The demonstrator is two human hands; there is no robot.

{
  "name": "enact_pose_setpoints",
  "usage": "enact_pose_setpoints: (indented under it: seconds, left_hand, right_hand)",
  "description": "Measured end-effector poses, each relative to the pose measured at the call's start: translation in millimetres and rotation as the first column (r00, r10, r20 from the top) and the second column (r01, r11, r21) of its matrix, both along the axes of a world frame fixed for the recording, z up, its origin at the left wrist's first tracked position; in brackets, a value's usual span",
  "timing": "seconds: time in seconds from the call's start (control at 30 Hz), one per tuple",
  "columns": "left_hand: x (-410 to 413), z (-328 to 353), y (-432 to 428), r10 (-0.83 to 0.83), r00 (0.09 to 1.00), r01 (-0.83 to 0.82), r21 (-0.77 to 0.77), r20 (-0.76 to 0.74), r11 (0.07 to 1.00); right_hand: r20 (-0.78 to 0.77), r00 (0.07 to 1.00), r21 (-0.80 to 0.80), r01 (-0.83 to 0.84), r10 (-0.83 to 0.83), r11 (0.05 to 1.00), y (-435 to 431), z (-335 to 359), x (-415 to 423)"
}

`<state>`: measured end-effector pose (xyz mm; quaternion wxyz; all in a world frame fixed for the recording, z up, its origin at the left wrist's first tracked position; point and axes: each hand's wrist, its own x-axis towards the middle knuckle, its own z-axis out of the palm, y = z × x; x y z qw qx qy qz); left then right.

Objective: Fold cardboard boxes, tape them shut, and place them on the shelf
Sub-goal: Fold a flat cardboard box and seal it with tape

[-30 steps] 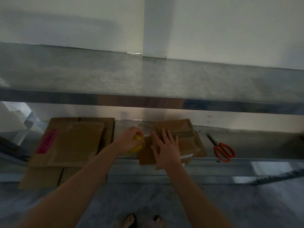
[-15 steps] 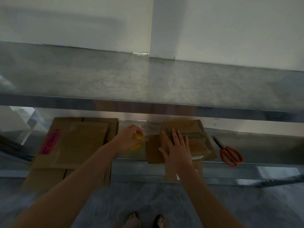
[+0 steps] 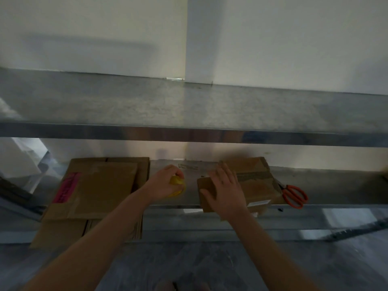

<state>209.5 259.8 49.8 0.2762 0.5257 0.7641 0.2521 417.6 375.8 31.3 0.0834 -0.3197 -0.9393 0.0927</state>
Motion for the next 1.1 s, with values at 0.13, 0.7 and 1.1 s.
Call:
enact_pose_setpoints:
  seconds: [0.13,0.7,1.1]
  left_hand:
    - [6.3,4.3,-6.3,-0.052,0.997,0.056,0.078,-0.051,0.995]
    - [-5.0,-27.6,-36.3,0.071,0.934,-0.068,0.022,-0.349,0.997]
    - [-27.7,-55.4,-27.3,-0.023,0.966,0.044,0.078,-0.258,0.996]
  right_hand:
    - [-0.148,0.989,-0.107,-0.04,0.024,0.994,-34.5,2.9,-26.7]
    - [-0.258,0.958,-0.354,0.029,-0.128,0.935,-55.5,-0.2,-53.3]
    - [-0.102,0.964,-0.521,0.159,-0.246,0.839,-24.8,-7.3,-37.7]
